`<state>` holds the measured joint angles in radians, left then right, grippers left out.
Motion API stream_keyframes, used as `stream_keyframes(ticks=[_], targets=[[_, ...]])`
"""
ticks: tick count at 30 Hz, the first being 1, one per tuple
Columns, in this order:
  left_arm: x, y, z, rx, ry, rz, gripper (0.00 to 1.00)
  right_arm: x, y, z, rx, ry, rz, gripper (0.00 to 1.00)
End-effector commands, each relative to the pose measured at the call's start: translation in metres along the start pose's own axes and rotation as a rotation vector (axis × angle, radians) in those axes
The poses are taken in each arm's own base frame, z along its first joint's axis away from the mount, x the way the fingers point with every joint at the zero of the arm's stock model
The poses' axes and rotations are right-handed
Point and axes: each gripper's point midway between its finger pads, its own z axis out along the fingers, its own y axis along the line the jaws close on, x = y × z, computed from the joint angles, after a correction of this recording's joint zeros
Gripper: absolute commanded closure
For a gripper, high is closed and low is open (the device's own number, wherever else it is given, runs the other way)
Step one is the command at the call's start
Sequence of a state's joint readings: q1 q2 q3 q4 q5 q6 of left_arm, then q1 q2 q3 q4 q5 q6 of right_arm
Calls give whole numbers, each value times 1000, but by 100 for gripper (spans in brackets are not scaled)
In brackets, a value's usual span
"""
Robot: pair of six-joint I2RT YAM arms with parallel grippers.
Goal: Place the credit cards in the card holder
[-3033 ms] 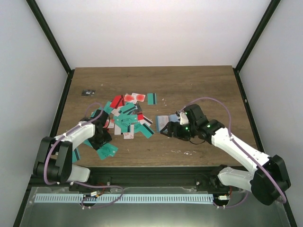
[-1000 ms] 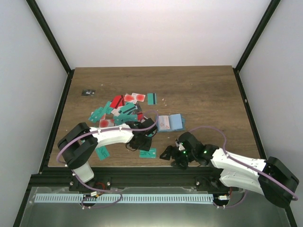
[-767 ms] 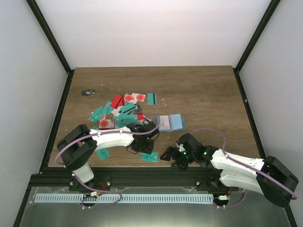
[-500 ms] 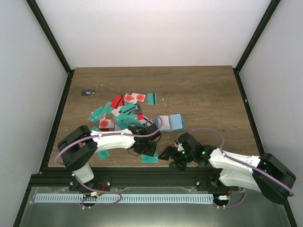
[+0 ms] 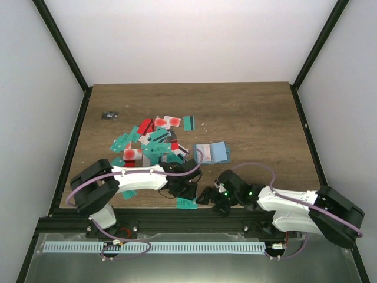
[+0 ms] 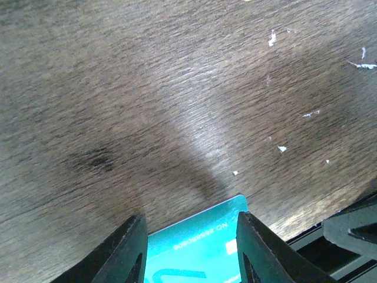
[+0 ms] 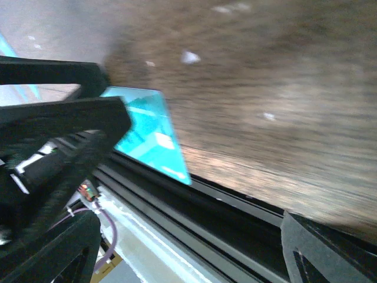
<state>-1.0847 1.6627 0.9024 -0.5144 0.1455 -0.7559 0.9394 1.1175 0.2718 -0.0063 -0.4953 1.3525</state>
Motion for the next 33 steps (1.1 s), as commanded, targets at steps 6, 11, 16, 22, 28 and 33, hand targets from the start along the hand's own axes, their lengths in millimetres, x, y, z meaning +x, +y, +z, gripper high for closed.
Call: stream_keyframes(ticks=[6,11,16,22,28,33], targets=[[34,28,15,-90,109,-42,56,8,-11,9,5,8,25,18],[14,18,-1,-119,57,-24,53,6,-8,11,-46,-2,10,22],[-1,15,-26,-167,16,-4,49,5,-7,14,-64,2,0,25],[6,32,-35,-171,19,-18,50,4,-4,20,-86,8,-6,30],[21,51,-23,-172,72,-22,54,2,0,26,-105,16,-9,34],[33,59,-10,-181,120,-20,55,1,-4,30,-101,19,2,36]])
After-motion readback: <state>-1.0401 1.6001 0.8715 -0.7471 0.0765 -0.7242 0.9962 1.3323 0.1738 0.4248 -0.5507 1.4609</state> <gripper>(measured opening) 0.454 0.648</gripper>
